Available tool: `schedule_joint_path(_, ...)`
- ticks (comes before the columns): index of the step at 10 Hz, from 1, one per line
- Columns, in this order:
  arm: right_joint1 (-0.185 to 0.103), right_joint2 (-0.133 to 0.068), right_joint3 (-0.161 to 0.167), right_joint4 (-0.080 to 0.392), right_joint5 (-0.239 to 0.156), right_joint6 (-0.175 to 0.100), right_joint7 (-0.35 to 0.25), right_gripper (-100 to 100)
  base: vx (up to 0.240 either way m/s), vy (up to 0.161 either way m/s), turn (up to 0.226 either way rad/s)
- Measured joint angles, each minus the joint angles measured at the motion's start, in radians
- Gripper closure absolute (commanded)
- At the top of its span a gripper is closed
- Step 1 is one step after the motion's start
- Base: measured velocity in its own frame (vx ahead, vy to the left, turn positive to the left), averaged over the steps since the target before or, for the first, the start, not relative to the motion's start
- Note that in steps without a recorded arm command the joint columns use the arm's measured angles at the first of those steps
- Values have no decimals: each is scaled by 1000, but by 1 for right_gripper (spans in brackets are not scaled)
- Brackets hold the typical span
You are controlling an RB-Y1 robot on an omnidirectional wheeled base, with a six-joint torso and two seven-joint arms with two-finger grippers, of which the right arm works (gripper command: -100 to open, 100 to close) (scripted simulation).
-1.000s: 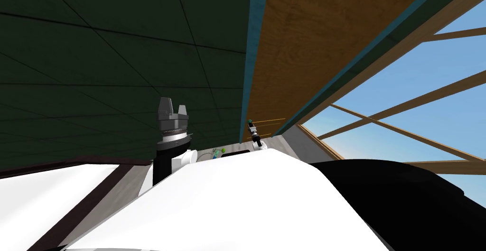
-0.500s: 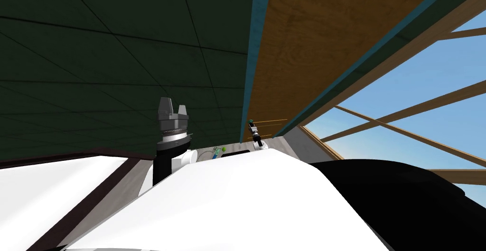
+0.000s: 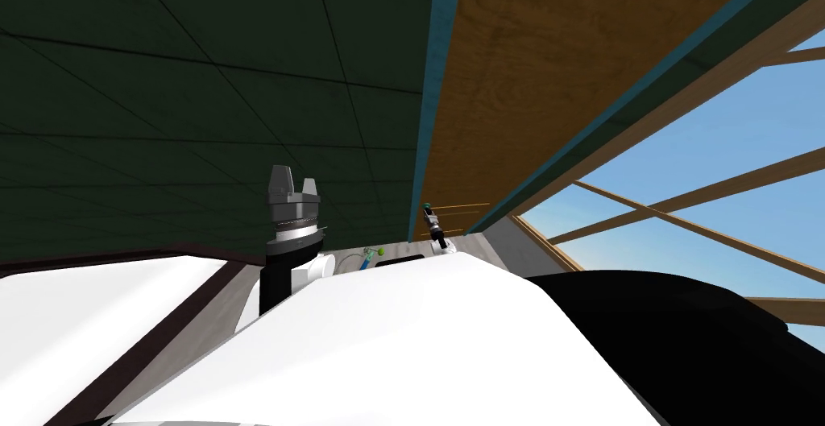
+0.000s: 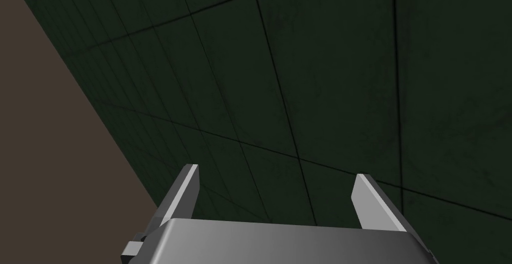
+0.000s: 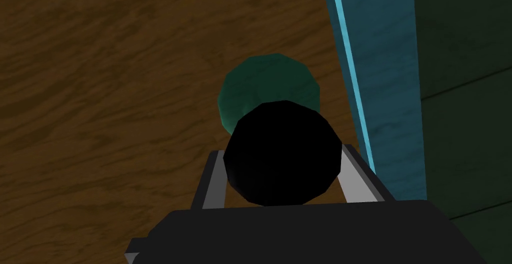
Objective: Pull the door open
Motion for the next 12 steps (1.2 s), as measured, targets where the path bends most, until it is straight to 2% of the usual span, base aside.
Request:
schedule_joint_path(9,-1,-34,2,7,-54,-5,-219,100,-22,-2,61)
schedule_joint_path(10,13,-35,7,-18,-56,6,-245,100,-6,-3,-4)
schedule_joint_path(12,-5,-41,2,16,-66,-9,-270,100,-25,0,82)
